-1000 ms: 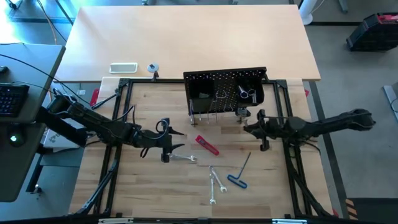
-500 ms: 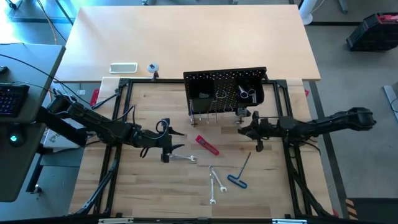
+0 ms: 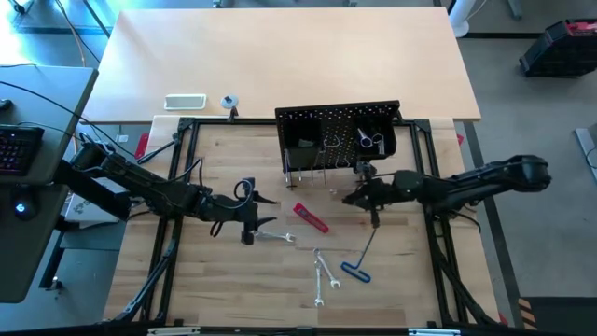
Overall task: Hang tools onto peg board
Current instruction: Hang the wrench on the peg board
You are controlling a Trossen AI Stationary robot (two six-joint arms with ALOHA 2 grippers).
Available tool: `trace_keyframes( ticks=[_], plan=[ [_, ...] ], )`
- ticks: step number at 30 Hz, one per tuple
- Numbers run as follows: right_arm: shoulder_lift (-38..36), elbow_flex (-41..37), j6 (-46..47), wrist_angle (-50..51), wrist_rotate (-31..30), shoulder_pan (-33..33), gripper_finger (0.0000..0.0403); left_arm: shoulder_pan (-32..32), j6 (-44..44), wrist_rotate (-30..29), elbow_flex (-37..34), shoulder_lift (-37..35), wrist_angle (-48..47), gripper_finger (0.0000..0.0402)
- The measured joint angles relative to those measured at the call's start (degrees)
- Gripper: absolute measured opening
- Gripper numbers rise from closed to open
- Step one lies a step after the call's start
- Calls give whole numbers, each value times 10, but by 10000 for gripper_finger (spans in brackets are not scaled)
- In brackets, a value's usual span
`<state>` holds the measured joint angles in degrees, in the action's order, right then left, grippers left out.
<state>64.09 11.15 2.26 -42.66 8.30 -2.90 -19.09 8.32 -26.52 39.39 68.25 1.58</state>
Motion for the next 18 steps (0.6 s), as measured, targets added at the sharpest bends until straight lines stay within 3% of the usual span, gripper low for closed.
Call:
trace_keyframes(
  ticks=[18],
  plan=[
    [82,31,4,-20,37,-43,5,0,3,5,0,0,-4,188]
  ],
)
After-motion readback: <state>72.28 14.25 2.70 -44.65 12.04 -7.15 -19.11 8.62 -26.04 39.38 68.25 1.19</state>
